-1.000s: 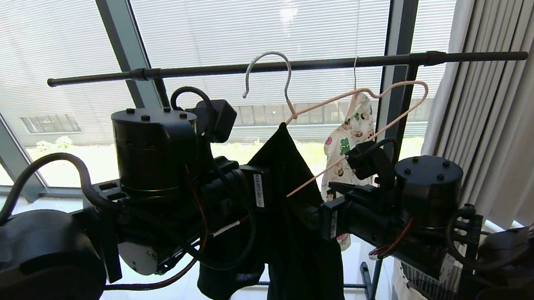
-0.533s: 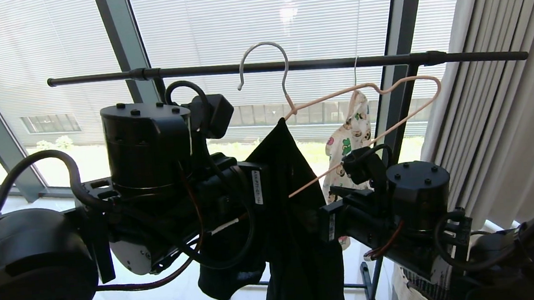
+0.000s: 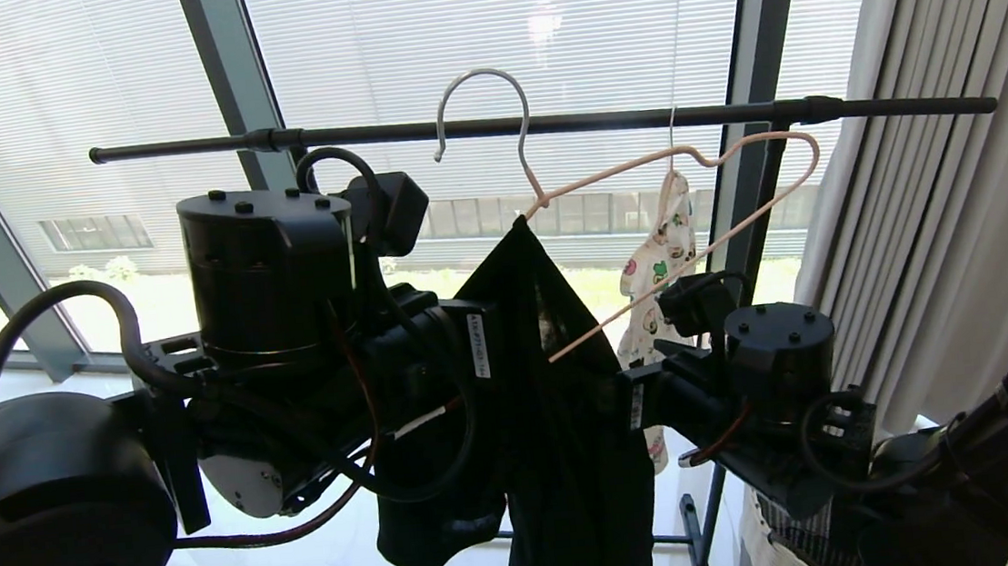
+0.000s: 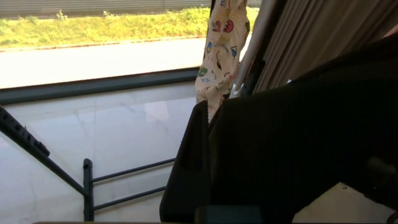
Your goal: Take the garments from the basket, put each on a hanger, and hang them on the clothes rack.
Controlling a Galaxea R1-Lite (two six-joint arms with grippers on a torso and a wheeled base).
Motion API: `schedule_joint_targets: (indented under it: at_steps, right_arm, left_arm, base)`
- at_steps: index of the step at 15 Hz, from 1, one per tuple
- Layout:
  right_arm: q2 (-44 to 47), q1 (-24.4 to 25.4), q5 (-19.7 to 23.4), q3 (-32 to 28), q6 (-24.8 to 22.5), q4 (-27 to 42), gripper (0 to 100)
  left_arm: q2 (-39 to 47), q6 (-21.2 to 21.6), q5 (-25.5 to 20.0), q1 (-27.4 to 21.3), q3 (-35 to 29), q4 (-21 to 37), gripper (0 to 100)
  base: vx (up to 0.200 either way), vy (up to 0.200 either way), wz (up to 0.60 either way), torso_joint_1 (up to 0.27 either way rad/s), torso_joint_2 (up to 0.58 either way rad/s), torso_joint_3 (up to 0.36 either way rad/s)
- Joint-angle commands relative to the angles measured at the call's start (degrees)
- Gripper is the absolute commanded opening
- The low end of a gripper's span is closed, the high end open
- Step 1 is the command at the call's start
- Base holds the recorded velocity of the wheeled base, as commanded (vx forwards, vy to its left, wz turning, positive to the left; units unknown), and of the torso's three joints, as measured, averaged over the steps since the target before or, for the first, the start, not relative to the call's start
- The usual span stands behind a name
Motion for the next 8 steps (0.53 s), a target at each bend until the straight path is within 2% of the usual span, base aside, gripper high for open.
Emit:
schedule_joint_targets:
  at_steps: [1, 3, 8]
  right_arm:
    - [-0.4, -3.0, -0.2, 2.4, -1.7, 0.0, 100]
    - [-1.1, -6.4, -0.1, 5.5, -4.3, -0.8, 100]
    - [-3.7, -13.2, 0.7, 7.0, -8.6, -1.1, 100]
  left_arm:
    - [-0.1, 0.0, 0.4, 1.3, -0.1, 0.0, 0]
    - [-0.5, 0.0, 0.4, 2.0, -0.1, 0.0, 0]
    - [-0.5, 1.1, 1.5, 3.2, 0.8, -0.1, 0]
  base:
    - [0.000, 0.000, 0.00, 0.000, 0.00, 0.000]
    - [0.000, 0.000, 0.00, 0.000, 0.00, 0.000]
    - [0.000, 0.000, 0.00, 0.000, 0.00, 0.000]
